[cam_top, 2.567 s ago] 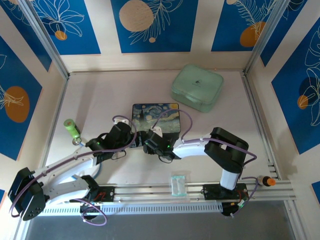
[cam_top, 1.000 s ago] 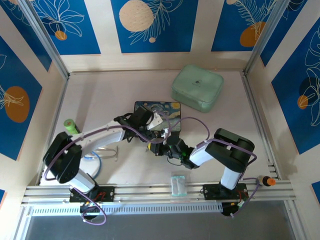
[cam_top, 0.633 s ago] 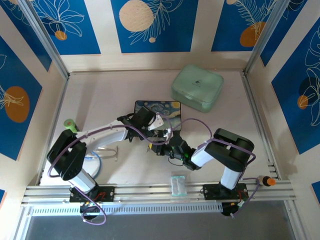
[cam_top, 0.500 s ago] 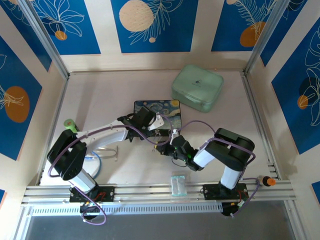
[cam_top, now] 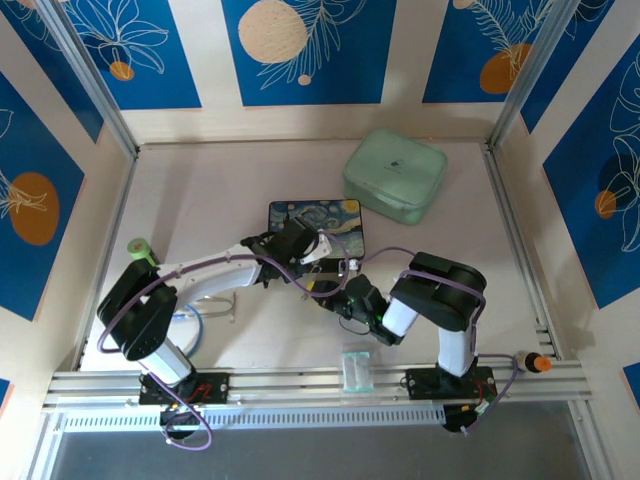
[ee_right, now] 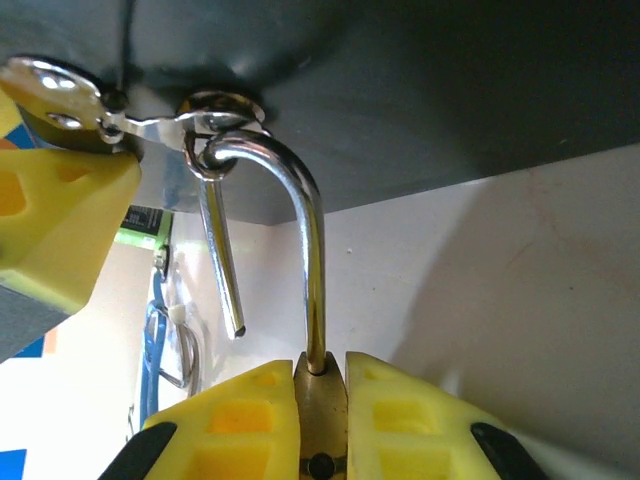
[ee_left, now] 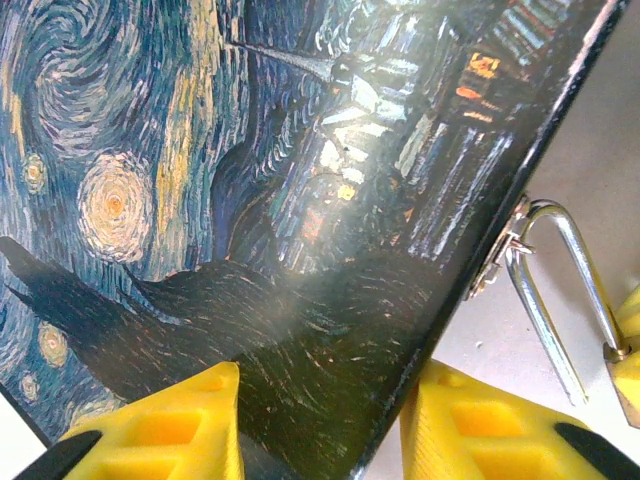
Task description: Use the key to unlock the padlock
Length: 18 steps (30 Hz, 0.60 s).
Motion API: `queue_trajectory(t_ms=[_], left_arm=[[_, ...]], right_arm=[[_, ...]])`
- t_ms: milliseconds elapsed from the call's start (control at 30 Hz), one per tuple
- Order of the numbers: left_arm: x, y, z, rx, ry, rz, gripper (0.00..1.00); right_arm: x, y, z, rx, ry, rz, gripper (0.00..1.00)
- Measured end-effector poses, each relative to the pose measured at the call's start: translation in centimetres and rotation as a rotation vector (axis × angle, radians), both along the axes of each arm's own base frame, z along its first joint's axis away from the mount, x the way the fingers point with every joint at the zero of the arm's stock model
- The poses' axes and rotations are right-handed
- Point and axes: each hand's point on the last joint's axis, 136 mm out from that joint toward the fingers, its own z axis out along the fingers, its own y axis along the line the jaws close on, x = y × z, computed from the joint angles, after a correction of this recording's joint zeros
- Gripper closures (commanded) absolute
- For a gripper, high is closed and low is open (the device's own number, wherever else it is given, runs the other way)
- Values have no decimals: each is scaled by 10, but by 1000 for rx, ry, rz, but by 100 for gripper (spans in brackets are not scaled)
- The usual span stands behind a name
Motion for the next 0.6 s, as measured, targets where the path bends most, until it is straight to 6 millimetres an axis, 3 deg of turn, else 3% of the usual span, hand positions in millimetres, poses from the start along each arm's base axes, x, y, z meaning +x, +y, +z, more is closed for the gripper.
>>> queue_trajectory(t_ms=[600], left_arm=[[2,-7,-1,1,-36,-1,70]], right_arm=[[20,5,5,145,71,-141,89]])
